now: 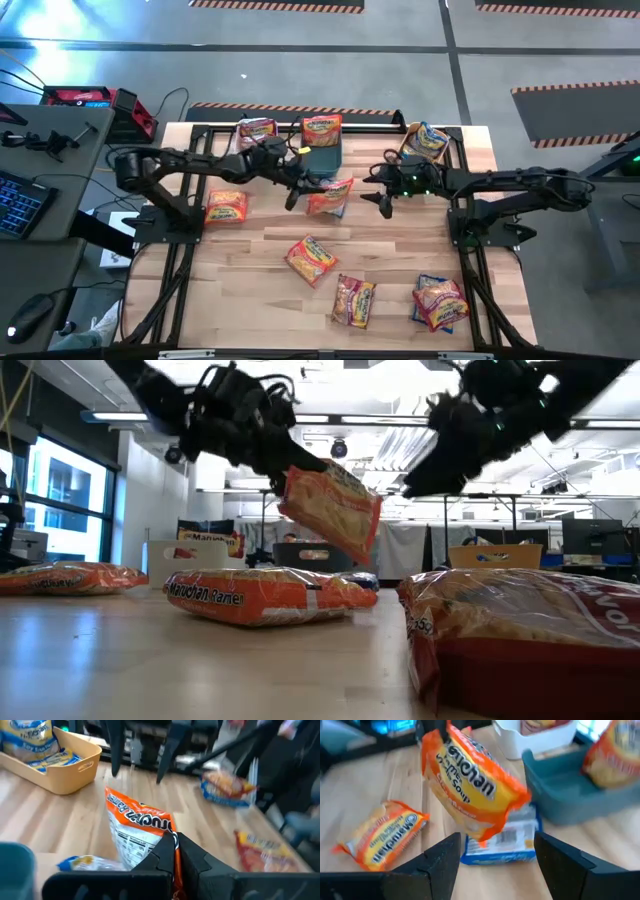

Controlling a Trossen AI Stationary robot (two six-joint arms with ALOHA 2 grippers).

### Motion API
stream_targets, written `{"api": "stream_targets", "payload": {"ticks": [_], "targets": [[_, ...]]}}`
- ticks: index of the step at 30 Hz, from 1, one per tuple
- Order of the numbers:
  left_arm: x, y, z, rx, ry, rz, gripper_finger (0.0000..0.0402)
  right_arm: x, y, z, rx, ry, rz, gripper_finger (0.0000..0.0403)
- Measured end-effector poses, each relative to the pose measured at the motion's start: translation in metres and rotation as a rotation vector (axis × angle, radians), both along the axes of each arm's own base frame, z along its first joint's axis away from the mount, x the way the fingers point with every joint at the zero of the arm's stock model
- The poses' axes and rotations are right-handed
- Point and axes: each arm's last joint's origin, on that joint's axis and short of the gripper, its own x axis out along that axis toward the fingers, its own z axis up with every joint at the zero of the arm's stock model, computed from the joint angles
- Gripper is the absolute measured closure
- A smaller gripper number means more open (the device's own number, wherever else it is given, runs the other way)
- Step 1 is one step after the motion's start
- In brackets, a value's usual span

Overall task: Sort Maruchan noodles
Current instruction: Put the orange noodle pack into the blue bin

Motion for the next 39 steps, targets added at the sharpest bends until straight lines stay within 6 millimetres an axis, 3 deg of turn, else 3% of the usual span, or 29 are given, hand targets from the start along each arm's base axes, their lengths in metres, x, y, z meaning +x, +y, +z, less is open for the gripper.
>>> {"api": "stream_targets", "payload": {"ticks": [6,8,14,19,24,28,39], "targets": [[0.004,0.002,0.023,0.150,0.040,-0.057,0.0401,0.025,-0.005,0.060,-0.184,0.070,0.116,0.0136],[0.005,0.003,0.027,0.185,0.038,-0.070,0.0401,0.035,-0.009,0.068,-0.199,0.132,0.152,0.0129],[0.006,0.010,0.036,0.259,0.019,-0.078,0.0401,0.083,-0.028,0.076,-0.227,0.289,0.209,0.0125],[0.000,0.019,0.042,0.285,0.003,-0.050,0.0401,0.111,-0.038,0.077,-0.153,0.336,0.328,0.0125],[-0.004,0.023,0.045,0.314,-0.006,-0.051,0.0401,0.130,-0.053,0.074,-0.145,0.365,0.326,0.0130],[-0.006,0.026,0.044,0.320,0.005,-0.048,0.0401,0.135,-0.065,0.074,-0.135,0.368,0.334,0.0163],[-0.014,0.046,0.047,0.254,-0.002,0.051,0.0393,0.133,-0.084,0.077,-0.157,0.336,0.319,0.0333]]}}
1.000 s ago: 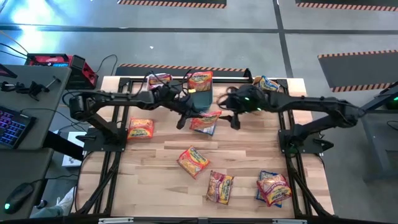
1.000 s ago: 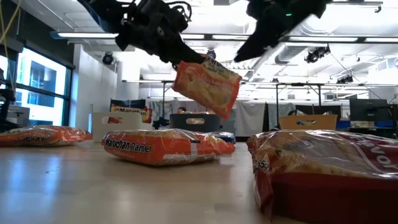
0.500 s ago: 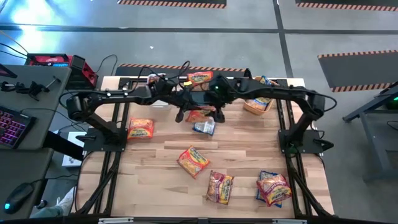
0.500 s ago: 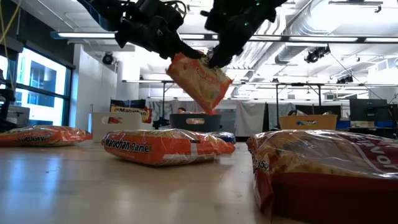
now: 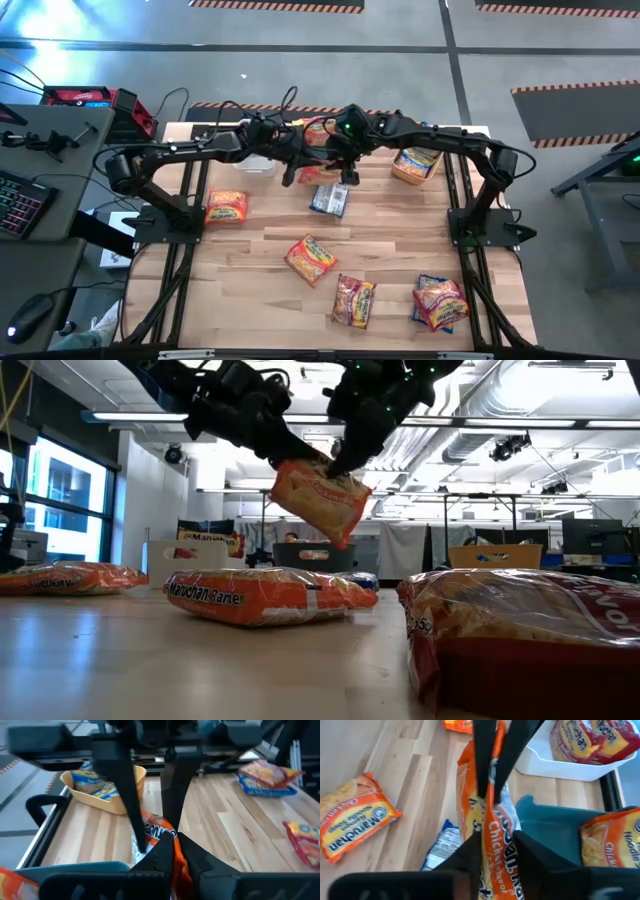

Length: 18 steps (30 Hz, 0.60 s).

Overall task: Sort Maruchan noodles
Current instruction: Put the orange noodle pack into the blue bin

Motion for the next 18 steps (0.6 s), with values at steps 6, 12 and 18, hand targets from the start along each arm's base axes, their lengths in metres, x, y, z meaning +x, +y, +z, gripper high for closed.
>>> {"api": "stream_targets", "payload": {"ticks": [6,12,18], "targets": [[-0.004,0.007,0.000,-0.052,0.007,0.042,0.0358,0.000,-0.001,0.000,-0.016,-0.005,0.019,0.0368],[-0.020,0.012,-0.003,-0.050,-0.004,0.093,0.0337,-0.002,-0.009,0.002,-0.073,-0.002,-0.016,0.0382],[-0.054,0.013,-0.017,-0.067,-0.163,0.248,0.0348,-0.006,-0.031,0.017,-0.206,-0.021,-0.125,0.0396]]}}
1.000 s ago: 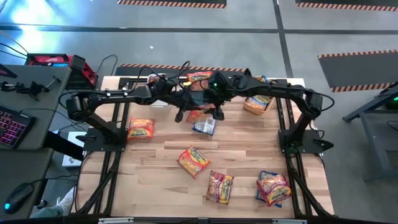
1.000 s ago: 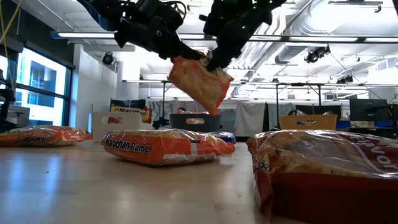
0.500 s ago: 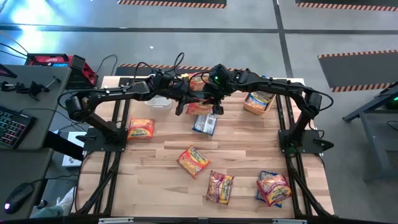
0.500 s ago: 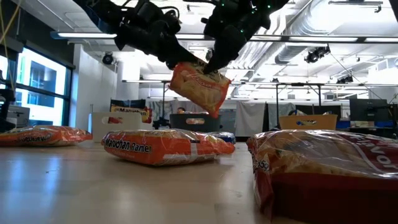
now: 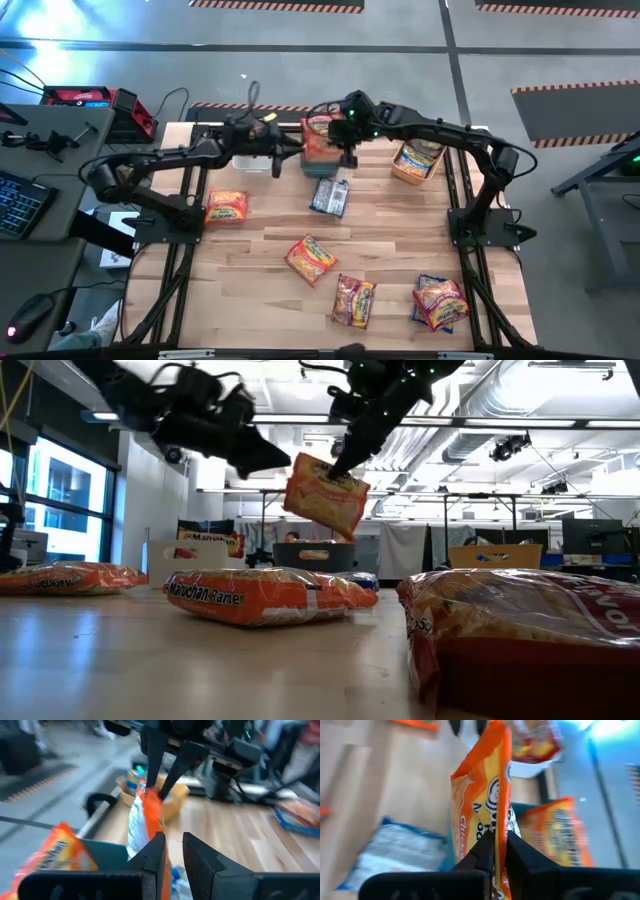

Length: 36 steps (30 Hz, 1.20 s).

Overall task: Sort Maruchan noodles
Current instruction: Put the orange noodle pack into the blue bin

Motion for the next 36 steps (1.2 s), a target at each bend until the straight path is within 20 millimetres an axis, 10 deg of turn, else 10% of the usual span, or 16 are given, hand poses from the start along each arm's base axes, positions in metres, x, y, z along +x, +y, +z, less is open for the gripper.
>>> {"api": "stream_targets", "payload": {"ticks": [6,14,36], "targets": [[-0.023,-0.004,-0.023,-0.006,-0.076,0.138,0.0349,0.007,-0.022,0.005,-0.100,-0.010,-0.040,0.0400],[-0.035,-0.012,-0.049,-0.028,-0.032,0.278,0.0349,0.046,-0.044,-0.041,-0.247,0.219,-0.095,0.0401],[-0.045,-0.015,-0.065,-0.054,-0.012,0.431,0.0349,0.068,-0.036,-0.087,-0.239,0.345,-0.095,0.0401]]}}
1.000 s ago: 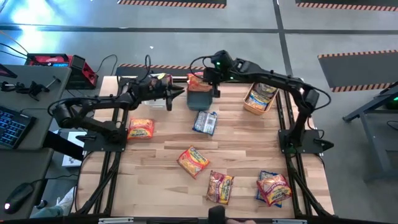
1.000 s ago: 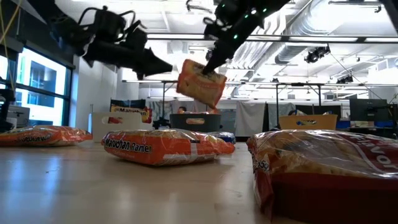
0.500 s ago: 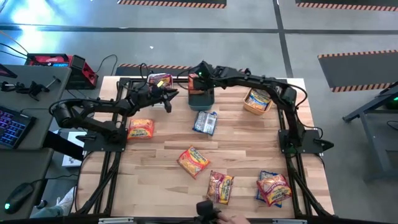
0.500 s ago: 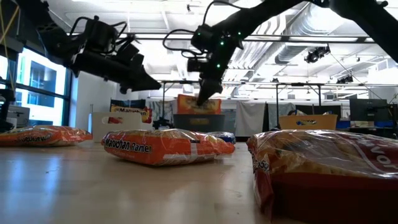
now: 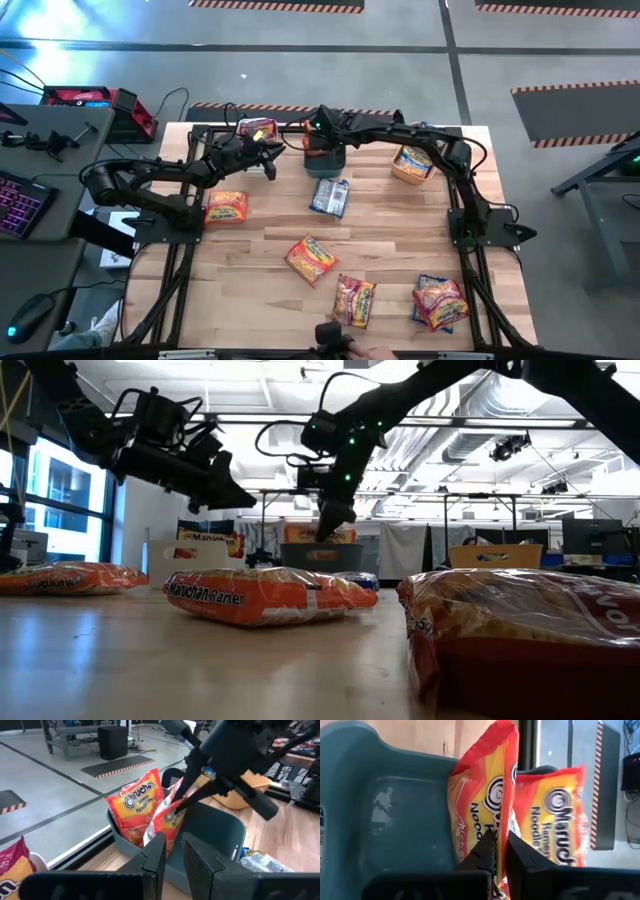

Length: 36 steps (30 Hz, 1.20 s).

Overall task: Sort Maruchan noodles
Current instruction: Put the orange noodle pack into the blue bin

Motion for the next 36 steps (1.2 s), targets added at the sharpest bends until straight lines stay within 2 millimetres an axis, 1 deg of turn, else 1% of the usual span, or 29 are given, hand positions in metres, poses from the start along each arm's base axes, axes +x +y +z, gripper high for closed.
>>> {"api": "stream_targets", "payload": {"ticks": [8,11,13,16,19,22,25,28,31,36], "targets": [[0.001,-0.002,-0.001,-0.004,0.008,-0.004,0.0349,0.004,-0.002,-0.007,-0.006,-0.012,-0.036,0.0400],[0.001,-0.002,-0.001,-0.004,0.008,-0.006,0.0349,0.004,-0.003,-0.007,-0.010,-0.018,-0.047,0.0389],[0.001,-0.002,-0.001,-0.004,0.008,-0.005,0.0349,0.004,-0.003,-0.007,-0.010,-0.019,-0.049,0.0374],[0.001,-0.002,-0.001,-0.004,0.008,-0.005,0.0349,0.003,-0.004,-0.008,-0.025,-0.009,-0.063,0.0337],[0.001,-0.002,-0.001,-0.004,0.008,-0.006,0.0349,0.003,-0.005,-0.007,-0.082,0.008,-0.109,0.0292],[0.002,-0.003,-0.001,-0.004,0.008,-0.008,0.0349,0.002,-0.007,-0.006,-0.143,0.032,-0.157,0.0256],[0.002,-0.003,-0.001,-0.011,0.004,-0.007,0.0349,0.001,-0.007,-0.006,-0.157,0.030,-0.193,0.0235],[0.002,-0.003,-0.001,-0.012,0.003,-0.007,0.0349,0.001,-0.007,-0.005,-0.154,0.021,-0.206,0.0227],[0.002,-0.003,-0.001,-0.013,0.002,-0.007,0.0349,-0.001,-0.007,0.004,-0.177,0.004,-0.216,0.0227],[0.002,-0.003,-0.001,-0.012,0.003,-0.006,0.0349,-0.006,-0.004,0.028,-0.203,-0.054,-0.218,0.0227]]}}
